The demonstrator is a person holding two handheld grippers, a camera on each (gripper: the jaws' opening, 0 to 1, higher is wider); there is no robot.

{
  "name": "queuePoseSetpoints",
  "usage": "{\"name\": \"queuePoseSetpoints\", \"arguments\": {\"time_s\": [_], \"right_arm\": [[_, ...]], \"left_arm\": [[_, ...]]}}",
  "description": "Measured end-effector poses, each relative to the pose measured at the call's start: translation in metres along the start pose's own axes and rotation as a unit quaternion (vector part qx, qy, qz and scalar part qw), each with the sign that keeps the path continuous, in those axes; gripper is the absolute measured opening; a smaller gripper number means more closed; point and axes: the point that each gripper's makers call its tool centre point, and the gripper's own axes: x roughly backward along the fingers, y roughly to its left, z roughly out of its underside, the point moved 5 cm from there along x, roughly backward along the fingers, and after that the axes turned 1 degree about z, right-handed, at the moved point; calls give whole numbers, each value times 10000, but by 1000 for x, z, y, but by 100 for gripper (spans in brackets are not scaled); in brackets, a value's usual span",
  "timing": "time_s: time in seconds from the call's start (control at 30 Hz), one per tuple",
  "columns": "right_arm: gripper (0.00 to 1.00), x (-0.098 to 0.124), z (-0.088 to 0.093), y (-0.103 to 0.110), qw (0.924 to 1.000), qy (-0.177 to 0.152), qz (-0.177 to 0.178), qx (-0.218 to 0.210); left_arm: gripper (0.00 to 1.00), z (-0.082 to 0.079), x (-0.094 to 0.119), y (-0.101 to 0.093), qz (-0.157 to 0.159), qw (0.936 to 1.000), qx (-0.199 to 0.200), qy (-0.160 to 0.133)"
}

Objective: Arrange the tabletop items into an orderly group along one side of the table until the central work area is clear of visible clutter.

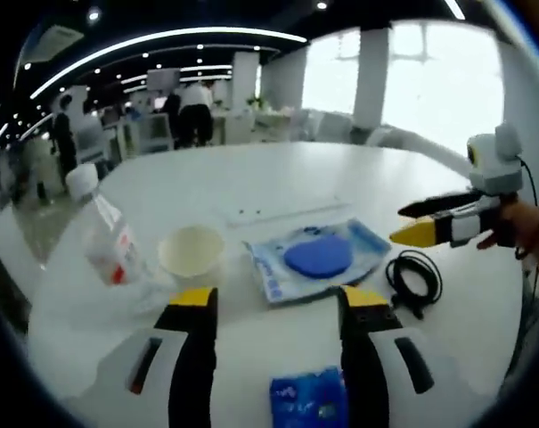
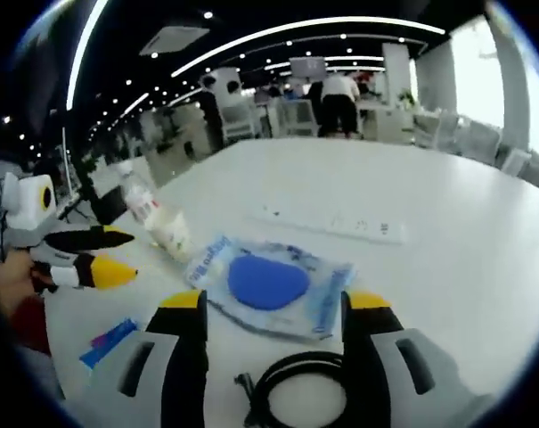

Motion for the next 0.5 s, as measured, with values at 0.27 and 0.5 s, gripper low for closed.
{"name": "queuePoseSetpoints", "arguments": {"time_s": [0.27,0.5], "right_arm": [[72,16,-2,28,9988,-26,-408,255],[83,28,1,48,9971,-21,-667,368]], "left_arm": [[70,-3,30,-9,201,9996,-145,-104],[84,-4,55,-20,375,9990,-227,-130]]}}
